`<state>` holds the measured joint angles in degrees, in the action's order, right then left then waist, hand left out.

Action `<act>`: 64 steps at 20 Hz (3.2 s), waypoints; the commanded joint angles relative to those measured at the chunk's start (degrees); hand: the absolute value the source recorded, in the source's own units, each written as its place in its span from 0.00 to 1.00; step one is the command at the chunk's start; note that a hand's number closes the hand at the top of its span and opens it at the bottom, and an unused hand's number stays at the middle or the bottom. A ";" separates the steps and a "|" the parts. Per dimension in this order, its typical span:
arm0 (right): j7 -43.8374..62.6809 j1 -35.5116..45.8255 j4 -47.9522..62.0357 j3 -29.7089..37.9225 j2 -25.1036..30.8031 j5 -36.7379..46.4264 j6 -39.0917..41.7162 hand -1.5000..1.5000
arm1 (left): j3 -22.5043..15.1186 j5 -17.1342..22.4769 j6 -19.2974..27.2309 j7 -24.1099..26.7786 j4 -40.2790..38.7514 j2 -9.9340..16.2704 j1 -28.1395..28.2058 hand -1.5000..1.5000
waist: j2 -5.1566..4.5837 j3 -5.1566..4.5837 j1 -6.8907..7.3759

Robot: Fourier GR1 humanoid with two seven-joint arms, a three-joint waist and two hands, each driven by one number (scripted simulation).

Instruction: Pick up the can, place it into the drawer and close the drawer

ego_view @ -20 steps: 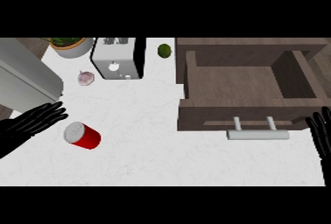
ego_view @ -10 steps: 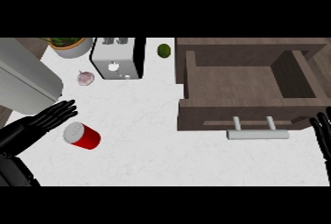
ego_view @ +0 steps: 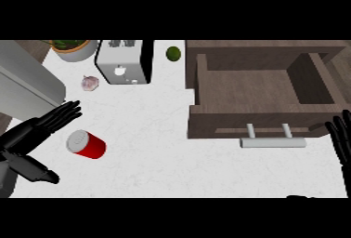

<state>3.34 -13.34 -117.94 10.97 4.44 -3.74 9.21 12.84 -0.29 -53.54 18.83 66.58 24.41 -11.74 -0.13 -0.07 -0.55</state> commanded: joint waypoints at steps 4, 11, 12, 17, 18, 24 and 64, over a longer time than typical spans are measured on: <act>-1.71 1.56 2.22 -1.65 -1.56 2.59 -0.99 0.00 | -4.22 -7.15 -1.61 16.03 -10.24 1.75 -2.02 0.00 | -0.13 -0.05 -0.24; 0.80 -1.77 -3.30 -1.18 -1.41 1.14 -0.28 0.00 | -8.37 -9.93 1.74 25.76 -16.71 5.22 -1.41 0.00 | -0.09 -0.10 -0.57; 0.00 1.46 0.82 0.34 -0.55 -0.21 0.00 0.00 | -7.85 -9.51 1.70 24.45 -21.12 6.17 -6.66 0.00 | -0.30 -0.09 -0.84; -1.84 -2.23 -0.75 -0.15 -1.22 0.83 0.64 0.00 | -11.85 -11.36 5.79 29.06 -23.42 5.26 -4.28 0.00 | -0.08 -0.04 -0.52; -3.56 -0.58 0.72 -1.16 -1.74 2.25 0.17 0.00 | -11.80 -10.89 4.18 29.65 -25.77 6.86 -5.99 0.00 | -0.21 -0.06 -0.62; -0.06 1.08 -0.69 -0.46 -1.46 0.81 -0.44 0.00 | -14.93 -12.96 9.00 32.90 -33.89 5.18 -9.69 0.00 | -0.38 -0.14 -1.11; 1.88 -1.98 -4.85 2.20 -1.88 -2.12 1.07 0.00 | -24.16 -11.39 12.28 36.38 -41.51 -4.89 -16.89 1.00 | 0.03 0.03 0.01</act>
<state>5.15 -16.21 -123.71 12.40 2.49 -5.57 10.62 -10.78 -12.61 -32.05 50.09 24.27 21.04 -28.68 -0.13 -0.04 -0.83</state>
